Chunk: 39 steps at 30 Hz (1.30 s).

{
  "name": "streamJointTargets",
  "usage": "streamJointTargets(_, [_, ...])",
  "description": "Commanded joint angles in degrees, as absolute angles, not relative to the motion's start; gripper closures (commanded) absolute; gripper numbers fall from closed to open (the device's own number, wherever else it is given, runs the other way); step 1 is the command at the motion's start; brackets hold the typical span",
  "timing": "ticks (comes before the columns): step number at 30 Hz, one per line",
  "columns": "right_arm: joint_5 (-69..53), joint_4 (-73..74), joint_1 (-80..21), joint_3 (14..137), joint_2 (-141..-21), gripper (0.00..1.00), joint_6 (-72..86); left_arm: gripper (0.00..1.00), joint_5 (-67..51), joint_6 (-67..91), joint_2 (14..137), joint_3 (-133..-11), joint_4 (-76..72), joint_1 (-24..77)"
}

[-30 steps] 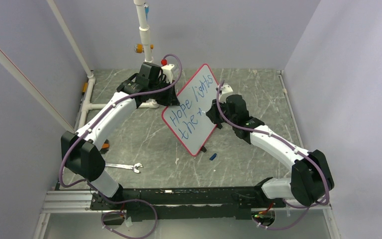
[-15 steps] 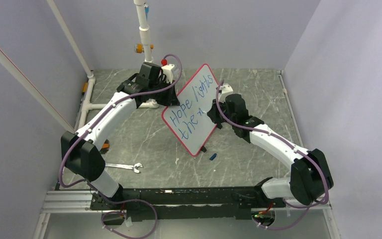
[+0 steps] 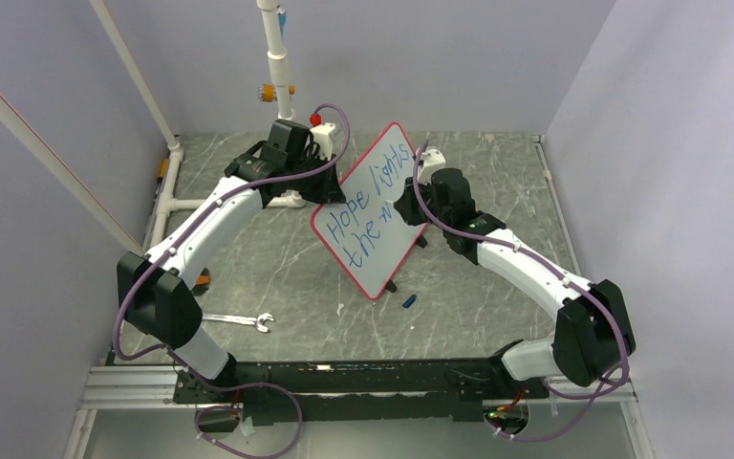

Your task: Write a sentence on the whiteboard

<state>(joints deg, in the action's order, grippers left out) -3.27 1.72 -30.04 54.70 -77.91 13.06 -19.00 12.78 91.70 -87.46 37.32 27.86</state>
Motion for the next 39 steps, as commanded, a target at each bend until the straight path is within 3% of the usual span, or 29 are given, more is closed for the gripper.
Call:
streamJointTargets(1, [-3.17, 2.53, -30.58, 56.69, -76.70, 1.00, 12.28, 1.00, -5.63, 1.34, 93.73, -86.20, 43.01, 28.70])
streamJointTargets(39, [2.36, 4.39, -29.79, 59.32, -75.48, 1.00, 11.25, 1.00, -3.69, 0.87, 94.07, -86.24, 43.64, 28.82])
